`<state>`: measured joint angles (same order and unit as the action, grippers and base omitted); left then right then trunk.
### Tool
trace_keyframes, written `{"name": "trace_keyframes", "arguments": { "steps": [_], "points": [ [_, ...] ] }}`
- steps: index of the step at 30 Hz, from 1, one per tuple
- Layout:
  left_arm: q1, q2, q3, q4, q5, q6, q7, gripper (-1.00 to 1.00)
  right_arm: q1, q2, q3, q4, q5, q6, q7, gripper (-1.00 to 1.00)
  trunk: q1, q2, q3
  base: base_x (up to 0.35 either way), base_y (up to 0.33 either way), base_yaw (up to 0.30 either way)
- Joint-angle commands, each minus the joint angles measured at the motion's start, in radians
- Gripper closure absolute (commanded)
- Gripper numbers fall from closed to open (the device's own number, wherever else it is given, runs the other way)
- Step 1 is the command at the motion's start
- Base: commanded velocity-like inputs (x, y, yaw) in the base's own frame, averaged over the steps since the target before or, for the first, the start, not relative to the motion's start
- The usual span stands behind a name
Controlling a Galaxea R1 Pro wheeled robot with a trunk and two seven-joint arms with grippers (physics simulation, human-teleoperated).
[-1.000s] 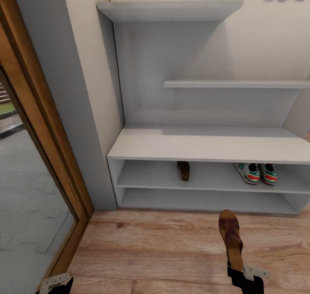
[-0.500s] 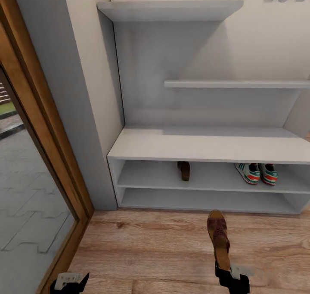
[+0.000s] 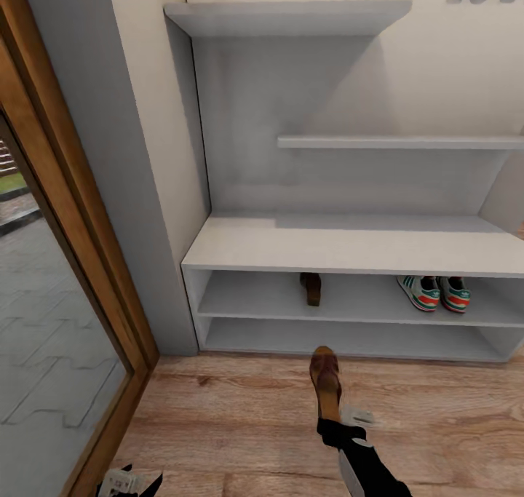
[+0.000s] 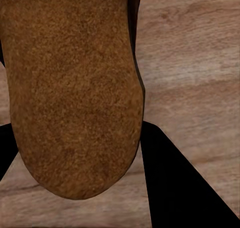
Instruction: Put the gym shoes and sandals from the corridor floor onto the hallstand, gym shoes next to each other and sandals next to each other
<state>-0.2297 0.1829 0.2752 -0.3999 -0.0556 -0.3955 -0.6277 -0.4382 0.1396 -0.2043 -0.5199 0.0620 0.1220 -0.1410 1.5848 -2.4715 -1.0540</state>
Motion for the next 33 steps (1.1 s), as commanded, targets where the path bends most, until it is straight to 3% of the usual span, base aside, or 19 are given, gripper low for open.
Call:
{"name": "trace_keyframes", "arguments": {
  "steps": [1,5,10,17,22,33],
  "points": [
    [0.004,0.001,0.007,0.000,-0.006,-0.003,-0.014,-1.00,-0.006,0.023,-0.005,-0.039,0.003,0.062,-0.036,1.00,0.000,0.000,-0.001,0.000,0.000,0.000],
    [0.010,0.002,0.002,0.000,-0.006,-0.004,-0.022,-1.00,-0.039,0.035,-0.001,-0.085,0.002,0.140,-0.145,1.00,0.000,0.000,-0.001,0.000,0.000,0.000],
    [0.013,-0.001,-0.003,0.000,-0.007,-0.003,-0.025,-1.00,-0.112,0.035,0.050,-0.102,-0.003,0.174,-0.239,1.00,0.000,0.000,-0.001,0.000,0.000,0.000],
    [0.014,-0.002,-0.007,-0.001,-0.022,-0.003,-0.027,-1.00,-0.179,0.035,0.082,-0.115,-0.007,0.179,-0.258,1.00,0.000,0.000,-0.001,0.000,0.000,0.000],
    [0.014,-0.009,-0.011,0.000,-0.111,-0.002,-0.027,-1.00,-0.189,0.035,0.085,-0.118,-0.007,0.179,-0.255,1.00,0.000,0.000,-0.001,0.000,0.000,0.000],
    [0.015,-0.011,-0.009,0.000,-0.116,-0.001,-0.026,-1.00,-0.189,0.035,0.084,-0.116,-0.007,0.179,-0.255,1.00,0.000,0.000,-0.001,0.000,0.000,0.000]
  ]
}}
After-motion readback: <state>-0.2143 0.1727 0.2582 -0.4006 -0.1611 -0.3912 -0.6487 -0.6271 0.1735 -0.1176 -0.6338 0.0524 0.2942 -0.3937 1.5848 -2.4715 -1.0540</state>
